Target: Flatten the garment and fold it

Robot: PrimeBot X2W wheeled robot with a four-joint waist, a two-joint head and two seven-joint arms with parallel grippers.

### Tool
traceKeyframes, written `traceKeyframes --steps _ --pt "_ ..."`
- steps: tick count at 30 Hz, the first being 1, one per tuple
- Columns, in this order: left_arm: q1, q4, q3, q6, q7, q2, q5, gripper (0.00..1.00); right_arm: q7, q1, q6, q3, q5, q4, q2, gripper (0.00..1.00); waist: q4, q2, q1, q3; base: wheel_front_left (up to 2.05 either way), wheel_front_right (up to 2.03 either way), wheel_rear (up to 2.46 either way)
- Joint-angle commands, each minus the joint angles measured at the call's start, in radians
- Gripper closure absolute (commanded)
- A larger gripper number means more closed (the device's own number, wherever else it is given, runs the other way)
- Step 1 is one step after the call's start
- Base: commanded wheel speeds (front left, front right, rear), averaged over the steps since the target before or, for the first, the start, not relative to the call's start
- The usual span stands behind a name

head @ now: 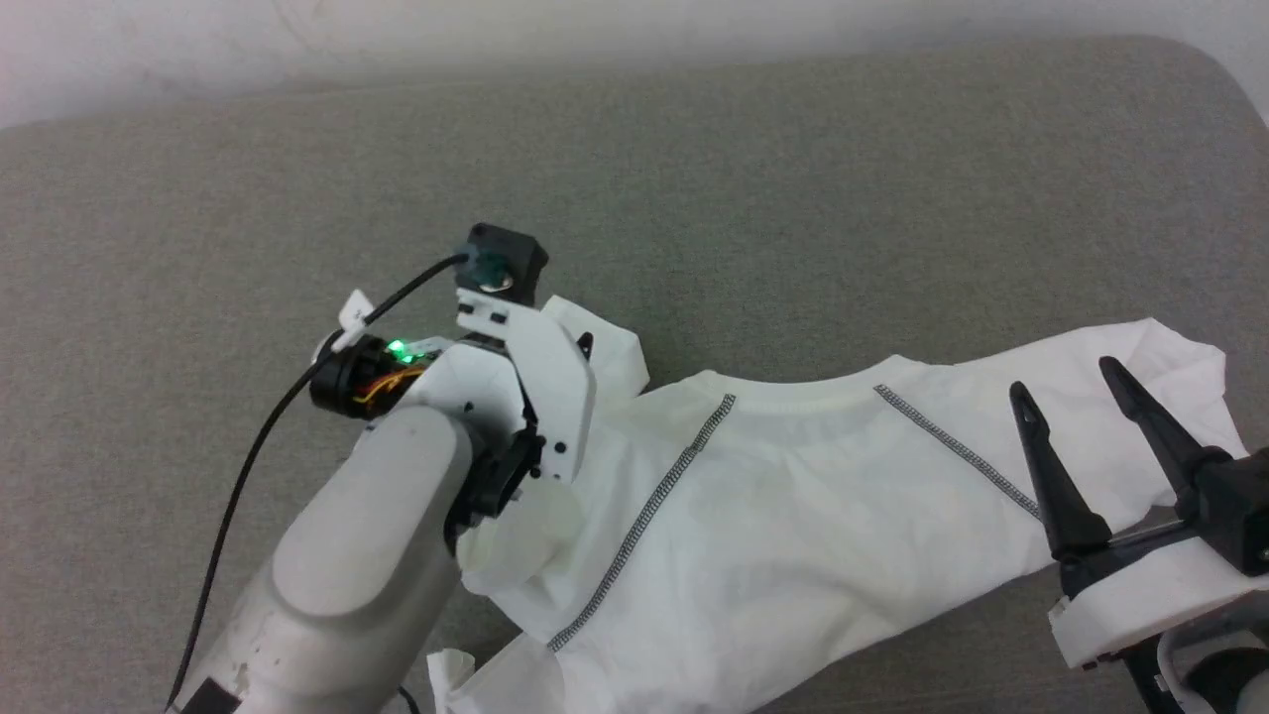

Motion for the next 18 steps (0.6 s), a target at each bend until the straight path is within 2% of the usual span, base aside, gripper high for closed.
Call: traceKeyframes --steps 1,8,13,14,15,16,17,18 --pt "-0.027 0.026 -0.010 -0.010 0.009 -0.013 -0.005 0.00 0.003 -0.012 -0.002 0.002 0.001 -0.004 0.007 0.00 -0.034 0.0000 -0.0002 0.034 0.00 0.00 0.00" --pt "-0.153 0.242 -0.039 -0.039 0.080 -0.091 -0.023 0.00 -0.006 -0.037 -0.002 0.023 -0.007 0.000 0.021 0.00 -0.081 0.0000 -0.0002 0.081 0.00 0.00 0.00" --pt "-0.189 0.369 -0.061 -0.049 0.146 -0.110 -0.029 0.00 -0.014 -0.047 -0.002 0.027 -0.014 0.004 0.027 0.00 -0.103 0.0000 -0.0002 0.103 0.00 0.00 0.00" --pt "-0.192 0.393 -0.063 -0.046 0.160 -0.108 -0.029 0.05 -0.015 -0.050 -0.002 0.029 -0.015 0.005 0.028 0.00 -0.106 0.0000 -0.0002 0.106 0.00 0.00 0.00" --pt "-0.195 0.415 -0.067 -0.045 0.173 -0.106 -0.027 0.16 -0.016 -0.052 -0.002 0.031 -0.015 0.005 0.029 0.00 -0.110 0.0000 -0.0002 0.109 0.00 0.00 0.00" --pt "-0.196 0.439 -0.075 -0.047 0.193 -0.102 -0.025 0.35 -0.016 -0.054 -0.002 0.033 -0.015 0.006 0.031 0.00 -0.113 0.0000 -0.0002 0.110 0.00 0.00 0.00" --pt "-0.195 0.461 -0.083 -0.052 0.219 -0.099 -0.025 0.60 -0.016 -0.055 -0.002 0.033 -0.015 0.006 0.031 0.00 -0.114 0.0000 -0.0002 0.111 0.00 0.00 0.00" --pt "-0.196 0.478 -0.094 -0.059 0.238 -0.096 -0.023 0.94 -0.016 -0.055 -0.002 0.031 -0.015 0.006 0.032 0.00 -0.114 0.0000 -0.0002 0.112 0.00 0.00 0.00"
